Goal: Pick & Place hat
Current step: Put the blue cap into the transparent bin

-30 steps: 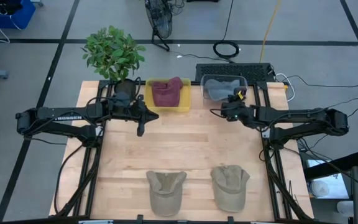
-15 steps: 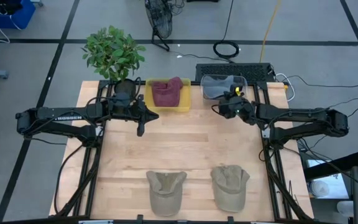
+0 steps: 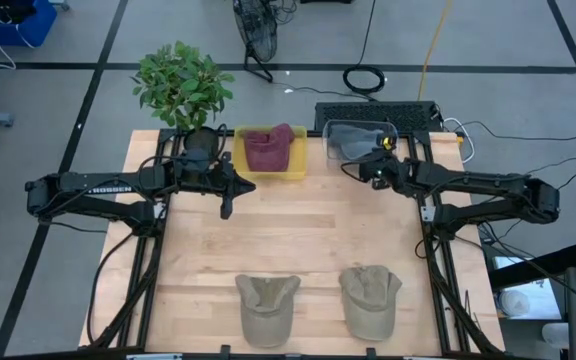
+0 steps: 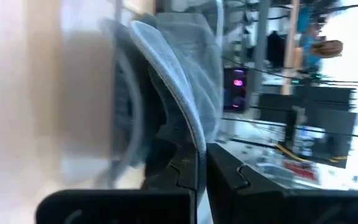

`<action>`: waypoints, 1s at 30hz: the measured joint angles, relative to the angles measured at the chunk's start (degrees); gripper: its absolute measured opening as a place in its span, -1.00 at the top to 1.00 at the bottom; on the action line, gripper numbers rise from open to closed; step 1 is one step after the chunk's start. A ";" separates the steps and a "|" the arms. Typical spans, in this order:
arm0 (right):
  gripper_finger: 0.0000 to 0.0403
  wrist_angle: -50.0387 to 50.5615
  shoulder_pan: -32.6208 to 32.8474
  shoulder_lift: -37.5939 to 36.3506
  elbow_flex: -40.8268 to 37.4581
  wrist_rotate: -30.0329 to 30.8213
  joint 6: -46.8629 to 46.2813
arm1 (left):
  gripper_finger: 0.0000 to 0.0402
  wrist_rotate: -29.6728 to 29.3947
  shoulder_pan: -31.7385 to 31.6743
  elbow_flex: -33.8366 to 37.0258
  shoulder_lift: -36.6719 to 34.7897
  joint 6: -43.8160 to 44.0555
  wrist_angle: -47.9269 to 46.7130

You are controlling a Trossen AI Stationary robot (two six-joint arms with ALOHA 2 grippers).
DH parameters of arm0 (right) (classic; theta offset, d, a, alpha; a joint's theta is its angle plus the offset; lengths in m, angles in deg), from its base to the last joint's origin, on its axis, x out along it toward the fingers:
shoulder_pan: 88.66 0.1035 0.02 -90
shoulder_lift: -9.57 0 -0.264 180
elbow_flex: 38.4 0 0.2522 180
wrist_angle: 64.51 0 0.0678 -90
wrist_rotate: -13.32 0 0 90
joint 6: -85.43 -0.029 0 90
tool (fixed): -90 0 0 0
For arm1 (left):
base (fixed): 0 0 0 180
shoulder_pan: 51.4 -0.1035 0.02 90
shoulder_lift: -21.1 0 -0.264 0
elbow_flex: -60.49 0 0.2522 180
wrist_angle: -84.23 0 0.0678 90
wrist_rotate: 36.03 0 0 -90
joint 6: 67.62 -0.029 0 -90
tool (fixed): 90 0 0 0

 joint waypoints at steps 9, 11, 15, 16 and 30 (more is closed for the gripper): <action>0.98 -0.67 1.04 -0.40 1.79 -5.45 -4.18 | 0.85 0.00 0.01 0.00 0.00 0.06 -0.03; 0.98 -0.42 1.23 -0.05 1.79 -6.90 -5.26 | 0.85 0.00 0.03 0.00 0.00 0.43 -0.01; 0.98 -0.01 1.22 1.07 1.79 -7.97 -6.81 | 0.85 0.00 0.03 0.00 0.00 0.64 -0.03; 0.98 -0.19 1.05 1.65 1.79 -7.99 -7.21 | 0.85 0.00 0.03 0.00 0.00 0.66 -0.03; 0.98 -1.79 -2.64 8.40 1.86 -8.42 -7.26 | 0.85 0.03 0.03 0.00 0.00 0.92 -0.05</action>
